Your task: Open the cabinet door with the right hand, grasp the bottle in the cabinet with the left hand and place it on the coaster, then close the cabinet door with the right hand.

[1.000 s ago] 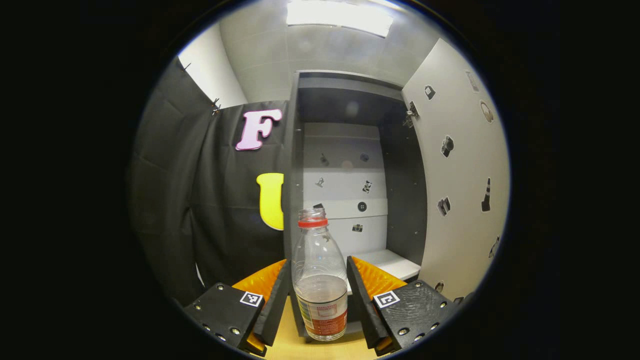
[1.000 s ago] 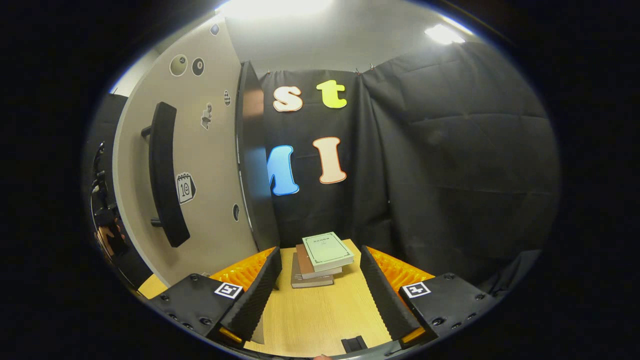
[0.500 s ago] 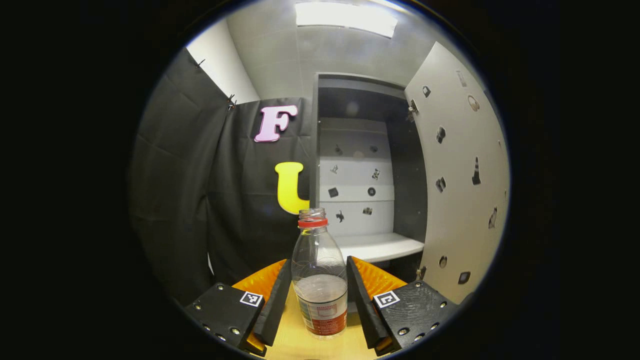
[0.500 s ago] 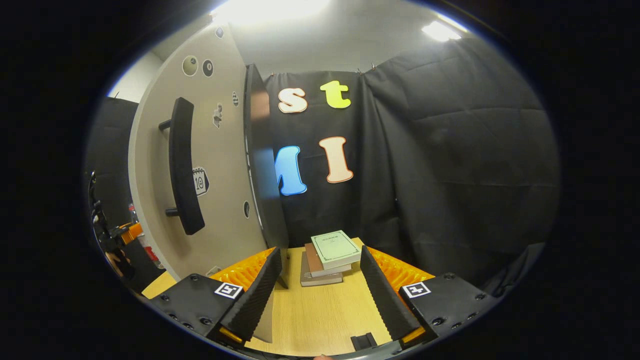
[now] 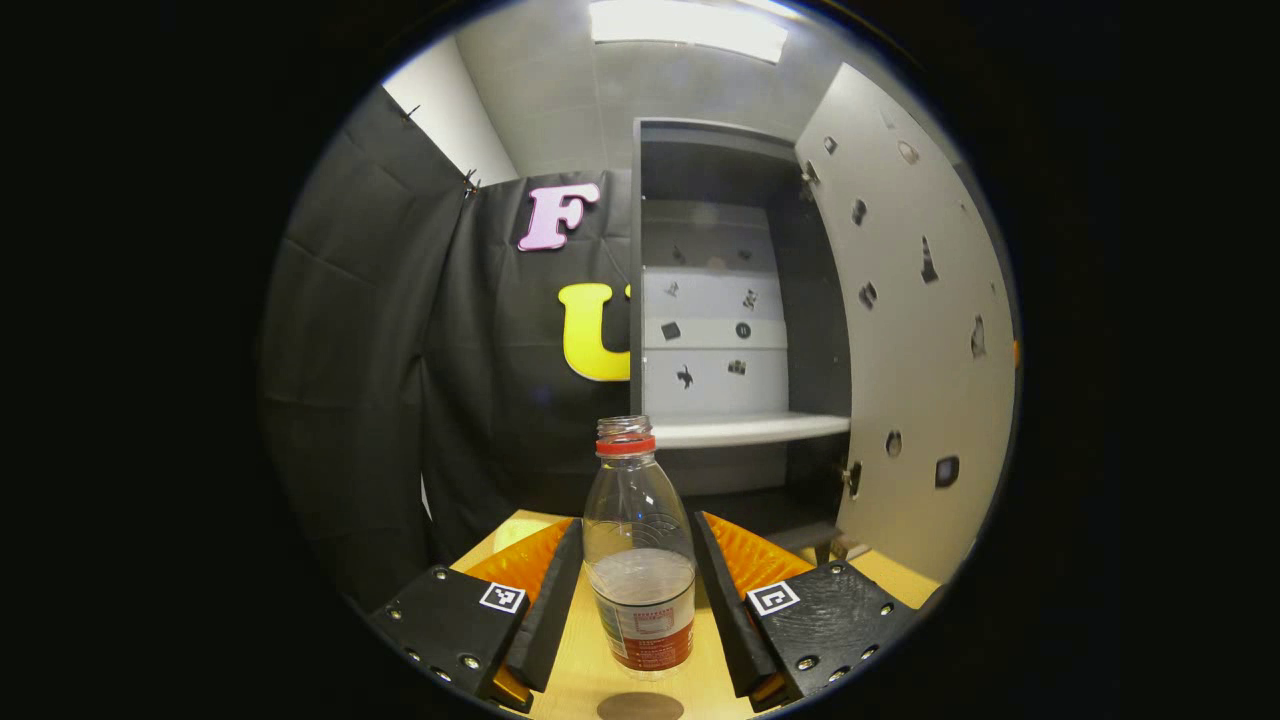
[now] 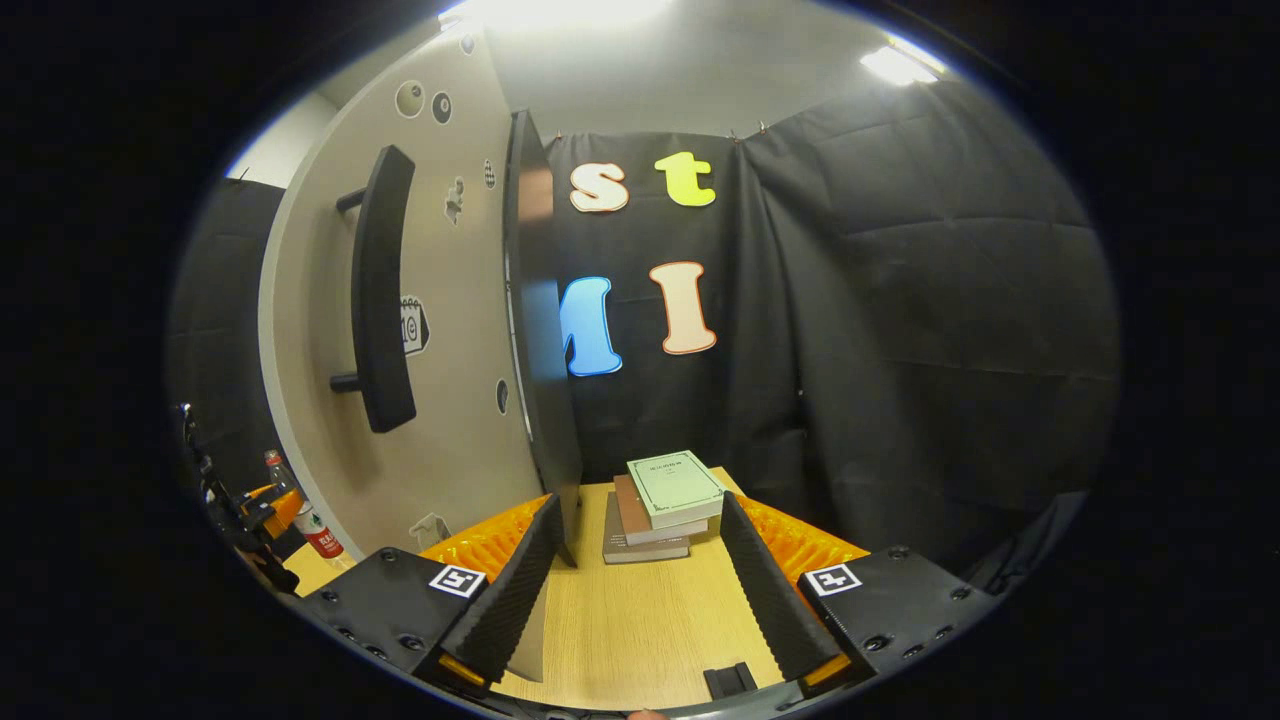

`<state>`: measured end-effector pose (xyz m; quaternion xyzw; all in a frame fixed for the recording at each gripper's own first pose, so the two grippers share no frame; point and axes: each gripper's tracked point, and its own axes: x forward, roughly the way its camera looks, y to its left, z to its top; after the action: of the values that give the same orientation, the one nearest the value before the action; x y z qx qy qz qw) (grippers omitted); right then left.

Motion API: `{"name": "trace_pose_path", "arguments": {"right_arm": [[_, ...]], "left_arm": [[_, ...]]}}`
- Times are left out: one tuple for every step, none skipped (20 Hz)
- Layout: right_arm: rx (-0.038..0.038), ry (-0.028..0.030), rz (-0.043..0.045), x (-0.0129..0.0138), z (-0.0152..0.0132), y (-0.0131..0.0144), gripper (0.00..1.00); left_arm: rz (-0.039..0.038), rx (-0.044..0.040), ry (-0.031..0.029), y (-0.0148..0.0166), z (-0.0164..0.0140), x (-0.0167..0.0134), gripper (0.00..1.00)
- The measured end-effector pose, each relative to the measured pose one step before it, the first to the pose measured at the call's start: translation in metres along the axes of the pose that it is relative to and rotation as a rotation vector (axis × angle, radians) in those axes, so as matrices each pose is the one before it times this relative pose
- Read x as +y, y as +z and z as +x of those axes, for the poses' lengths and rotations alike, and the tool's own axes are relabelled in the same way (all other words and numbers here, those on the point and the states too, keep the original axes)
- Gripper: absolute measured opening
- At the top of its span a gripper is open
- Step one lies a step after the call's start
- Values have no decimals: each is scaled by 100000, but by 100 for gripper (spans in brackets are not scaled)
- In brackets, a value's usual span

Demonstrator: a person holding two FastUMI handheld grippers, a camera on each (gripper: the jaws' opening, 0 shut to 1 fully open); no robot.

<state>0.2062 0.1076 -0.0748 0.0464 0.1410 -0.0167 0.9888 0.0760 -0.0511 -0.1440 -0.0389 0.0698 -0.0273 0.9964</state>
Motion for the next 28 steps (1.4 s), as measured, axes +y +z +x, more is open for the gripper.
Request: {"name": "trace_pose_path", "arguments": {"right_arm": [[339, -37, -1497, 142, 0, -194, 100], [201, -132, -1698, 120, 116, -89, 100], [-5, -31, -1286, 99, 25, -17, 100], [-242, -165, -679, 105, 74, 31, 100], [-343, -545, -104, -90, 36, 146, 100], [-471, -558, 339, -146, 73, 34, 96], [-423, -557, 731, -109, 49, 73, 96], [-144, -448, 785, -210, 126, -20, 100], [347, -454, 520, -167, 157, -25, 100], [438, -538, 76, -216, 187, -14, 100], [368, -526, -326, -217, 132, 94, 96], [58, -237, -320, -99, 76, 40, 96], [-111, 80, -372, 4, 64, 73, 96], [-90, 46, -533, 9, 150, 5, 100], [124, -30, -440, -52, 100, -61, 100], [409, 279, -299, 126, 51, -168, 99], [500, 337, -98, 46, 77, -163, 100], [338, 290, 128, 2, 114, -138, 100], [362, 396, 374, 55, 80, -132, 100], [331, 342, 486, 93, 83, -88, 100], [92, 160, 450, -20, -20, -33, 100], [-18, -79, 269, -125, 35, -23, 100], [-91, -120, 77, -77, -7, 54, 100], [-123, -208, 0, -119, -41, 32, 100], [-203, -102, 137, -67, -35, 65, 100], [-189, -91, 254, -80, -76, 21, 100], [-199, 11, 373, -35, -7, 106, 100], [-20, 206, 378, 32, 1, 16, 100]], "left_arm": [[-58, 670, 59, -817, -155, -12, 63], [-313, 433, -15, -723, -81, -54, 63], [-146, 390, 18, -746, -126, -98, 63], [-115, 524, -66, -819, -129, -51, 63], [-22, 503, 214, -793, -31, -30, 63], [-279, 562, 374, -885, -74, 25, 63], [-629, 590, 364, -767, -87, 50, 63], [-621, 526, 710, -941, 39, 112, 63], [-530, 45, 917, -676, -85, 216, 63], [-769, 524, 806, -769, -165, 321, 63], [-786, 848, 872, -844, -193, 228, 63], [-617, 885, 816, -863, -90, 99, 63], [-352, 908, 638, -822, -195, 140, 63], [376, 705, 659, -657, -79, 143, 63], [791, 296, 760, -373, 39, 144, 63], [402, 134, 496, -458, -117, -7, 63], [-20, -244, 2, -273, -15, -18, 63], [24, 23, 333, -618, -342, 30, 63], [360, 64, 552, -338, 36, 82, 63], [688, 743, 686, -533, -54, 49, 63], [271, -1775, 206, 84, -159, -54, 63], [225, -1057, 405, 267, -139, -53, 63], [501, 588, 206, -165, 156, -121, 63], [797, -107, 151, -79, -255, -195, 63], [625, 524, -52, 41, 53, -226, 63], [1052, 900, 471, -198, -149, 25, 64], [870, 296, 295, 358, -31, -78, 64], [651, 492, 444, 129, -26, 25, 65]]}}
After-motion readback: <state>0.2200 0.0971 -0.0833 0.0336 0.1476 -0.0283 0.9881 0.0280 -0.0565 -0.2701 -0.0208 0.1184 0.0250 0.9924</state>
